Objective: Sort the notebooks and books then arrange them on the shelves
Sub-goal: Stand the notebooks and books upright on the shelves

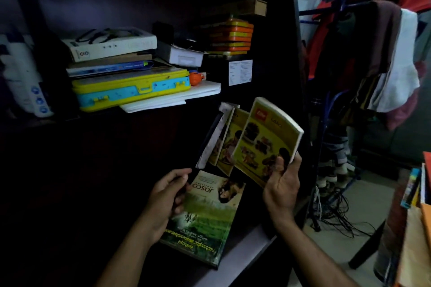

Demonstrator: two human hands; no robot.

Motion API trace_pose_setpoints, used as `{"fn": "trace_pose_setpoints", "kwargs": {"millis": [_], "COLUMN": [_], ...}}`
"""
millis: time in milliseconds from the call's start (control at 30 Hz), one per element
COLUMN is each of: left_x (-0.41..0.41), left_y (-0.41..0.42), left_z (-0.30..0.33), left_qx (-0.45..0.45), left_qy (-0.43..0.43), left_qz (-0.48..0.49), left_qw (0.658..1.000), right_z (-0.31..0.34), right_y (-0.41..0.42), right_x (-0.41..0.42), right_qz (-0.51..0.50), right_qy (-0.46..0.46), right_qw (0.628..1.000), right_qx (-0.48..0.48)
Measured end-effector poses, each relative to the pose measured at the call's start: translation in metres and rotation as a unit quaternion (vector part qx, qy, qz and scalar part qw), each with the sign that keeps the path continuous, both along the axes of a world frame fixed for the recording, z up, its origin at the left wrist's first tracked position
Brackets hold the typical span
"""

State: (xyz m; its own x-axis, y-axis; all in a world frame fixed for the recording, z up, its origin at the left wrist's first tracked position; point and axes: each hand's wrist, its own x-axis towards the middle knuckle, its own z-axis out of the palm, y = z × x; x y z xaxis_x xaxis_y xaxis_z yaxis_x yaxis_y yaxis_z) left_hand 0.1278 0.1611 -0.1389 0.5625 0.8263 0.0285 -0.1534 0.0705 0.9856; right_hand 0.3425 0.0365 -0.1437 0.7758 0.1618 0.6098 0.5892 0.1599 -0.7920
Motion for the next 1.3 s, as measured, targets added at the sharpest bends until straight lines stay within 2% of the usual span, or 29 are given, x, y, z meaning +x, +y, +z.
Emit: {"fn": "trace_pose_setpoints", "kwargs": {"millis": [133, 233, 300, 367, 433, 533, 633, 800, 933, 1133, 1300], "left_x": [0.001, 0.004, 0.007, 0.011, 0.013, 0.014, 0.012, 0.013, 0.02, 0.026, 0.028], "left_y": [0.005, 0.005, 0.001, -0.002, -0.001, 0.009, 0.012, 0.016, 0.028, 0.043, 0.041], "left_z": [-0.003, -0.004, -0.005, -0.006, -0.007, -0.011, -0.014, -0.015, -0.016, -0.019, -0.02], "left_qx": [0.012, 0.048, 0.151, 0.307, 0.38, 0.357, 0.318, 0.276, 0.285, 0.317, 0.339], "left_qy": [-0.021, 0.011, 0.077, 0.159, 0.187, 0.213, 0.247, 0.216, 0.264, 0.253, 0.276], "left_qz": [0.022, 0.024, 0.037, 0.07, 0.098, 0.141, 0.133, 0.078, 0.056, 0.055, 0.046], "left_qw": [0.999, 0.999, 0.985, 0.936, 0.901, 0.898, 0.906, 0.933, 0.92, 0.912, 0.898], "right_z": [0.0, -0.001, -0.002, -0.003, -0.003, -0.004, -0.004, -0.003, -0.007, -0.003, -0.002], "right_y": [-0.002, -0.002, -0.002, -0.003, -0.003, -0.001, 0.001, 0.001, 0.004, 0.004, 0.021], "right_x": [0.005, 0.008, 0.009, 0.009, 0.01, 0.007, 0.006, 0.005, 0.01, 0.006, 0.014], "right_qz": [-0.032, -0.047, -0.048, -0.046, -0.023, 0.045, 0.086, 0.166, 0.182, 0.191, 0.193], "right_qy": [0.065, 0.094, 0.092, 0.083, 0.057, 0.02, 0.018, 0.02, 0.015, -0.062, -0.057], "right_qw": [0.996, 0.992, 0.992, 0.993, 0.997, 0.998, 0.992, 0.983, 0.979, 0.974, 0.974], "right_qx": [0.043, 0.063, 0.073, 0.07, 0.043, -0.043, -0.089, -0.076, -0.086, -0.103, -0.103]}}
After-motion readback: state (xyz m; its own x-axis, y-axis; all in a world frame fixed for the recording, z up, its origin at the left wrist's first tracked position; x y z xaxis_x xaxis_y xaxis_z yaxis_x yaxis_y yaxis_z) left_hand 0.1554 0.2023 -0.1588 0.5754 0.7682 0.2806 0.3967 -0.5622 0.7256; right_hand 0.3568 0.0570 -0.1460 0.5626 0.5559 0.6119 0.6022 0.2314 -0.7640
